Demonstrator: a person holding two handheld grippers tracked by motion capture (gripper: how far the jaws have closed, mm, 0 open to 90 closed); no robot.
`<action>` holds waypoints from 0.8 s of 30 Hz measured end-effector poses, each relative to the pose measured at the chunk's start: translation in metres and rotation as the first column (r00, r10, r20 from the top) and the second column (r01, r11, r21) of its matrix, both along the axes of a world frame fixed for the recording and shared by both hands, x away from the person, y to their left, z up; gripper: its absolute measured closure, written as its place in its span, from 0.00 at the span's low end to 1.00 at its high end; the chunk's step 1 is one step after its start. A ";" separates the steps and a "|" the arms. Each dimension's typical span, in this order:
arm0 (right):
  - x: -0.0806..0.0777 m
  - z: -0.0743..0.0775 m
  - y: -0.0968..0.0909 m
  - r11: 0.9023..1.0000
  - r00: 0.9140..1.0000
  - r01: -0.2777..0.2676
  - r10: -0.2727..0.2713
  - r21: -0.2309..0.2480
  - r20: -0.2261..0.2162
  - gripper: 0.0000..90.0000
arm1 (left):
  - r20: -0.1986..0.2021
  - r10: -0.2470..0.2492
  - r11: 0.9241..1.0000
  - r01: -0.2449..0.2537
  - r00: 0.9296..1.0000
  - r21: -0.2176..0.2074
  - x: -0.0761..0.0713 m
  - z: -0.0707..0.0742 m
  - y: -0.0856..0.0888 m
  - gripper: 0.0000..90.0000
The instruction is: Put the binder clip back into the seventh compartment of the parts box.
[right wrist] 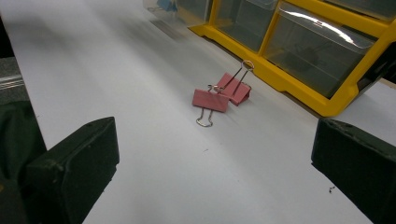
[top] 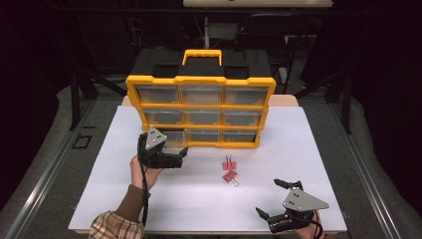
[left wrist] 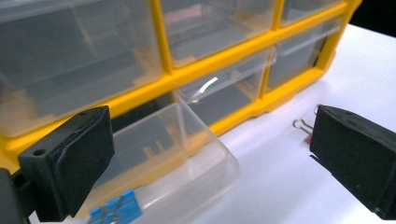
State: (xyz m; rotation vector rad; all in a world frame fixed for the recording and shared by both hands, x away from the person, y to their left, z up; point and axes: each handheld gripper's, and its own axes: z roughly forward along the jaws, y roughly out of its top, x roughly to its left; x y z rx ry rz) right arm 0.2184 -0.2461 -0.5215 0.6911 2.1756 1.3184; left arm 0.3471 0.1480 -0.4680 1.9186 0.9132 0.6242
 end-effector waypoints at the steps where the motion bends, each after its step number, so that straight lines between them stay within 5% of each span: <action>1: 0.000 0.000 0.000 1.000 1.000 0.000 0.000 0.002 -0.001 0.00 | -0.002 -0.009 1.000 0.009 1.000 0.007 -0.001 -0.001 -0.003 0.00; 17: -0.001 0.000 0.000 1.000 1.000 -0.007 0.007 0.001 0.002 0.00 | -0.002 -0.072 0.996 0.072 0.997 0.050 -0.011 -0.008 -0.031 0.00; 24: -0.002 0.000 0.000 1.000 1.000 -0.006 0.006 -0.003 -0.001 0.00 | -0.016 -0.127 0.988 0.128 0.992 0.086 -0.017 -0.016 -0.047 0.00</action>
